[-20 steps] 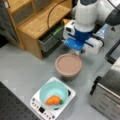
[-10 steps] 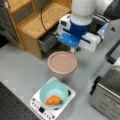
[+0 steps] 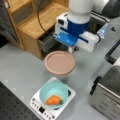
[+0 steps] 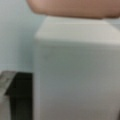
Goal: Pick up the pan. Place the pan on the table. Pick up the bowl. Place the bowl on the stove.
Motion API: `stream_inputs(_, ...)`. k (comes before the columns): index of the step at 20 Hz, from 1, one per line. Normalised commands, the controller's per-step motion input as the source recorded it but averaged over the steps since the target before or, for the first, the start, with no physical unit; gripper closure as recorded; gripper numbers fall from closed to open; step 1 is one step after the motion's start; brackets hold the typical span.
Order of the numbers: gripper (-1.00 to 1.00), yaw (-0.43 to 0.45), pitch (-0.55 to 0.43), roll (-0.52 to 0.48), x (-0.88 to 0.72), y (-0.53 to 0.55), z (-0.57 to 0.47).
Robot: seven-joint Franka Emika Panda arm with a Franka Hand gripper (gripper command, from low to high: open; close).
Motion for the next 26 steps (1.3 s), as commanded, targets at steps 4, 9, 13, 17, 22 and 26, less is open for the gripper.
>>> stream_inputs(4,1.00,-0.033,0.295,0.207,0.32,0.00,0.21)
stream_inputs(9,1.00,-0.020,0.265,0.180,0.38,-0.02,0.23)
stream_inputs(13,1.00,-0.008,0.260,0.160,0.36,-0.04,0.22)
stream_inputs(17,1.00,-0.007,0.257,0.157,0.32,-0.04,0.21)
stream_inputs(22,1.00,-0.008,0.246,0.167,0.30,-0.04,0.21)
stream_inputs(26,1.00,-0.003,0.218,0.202,0.33,-0.05,0.22)
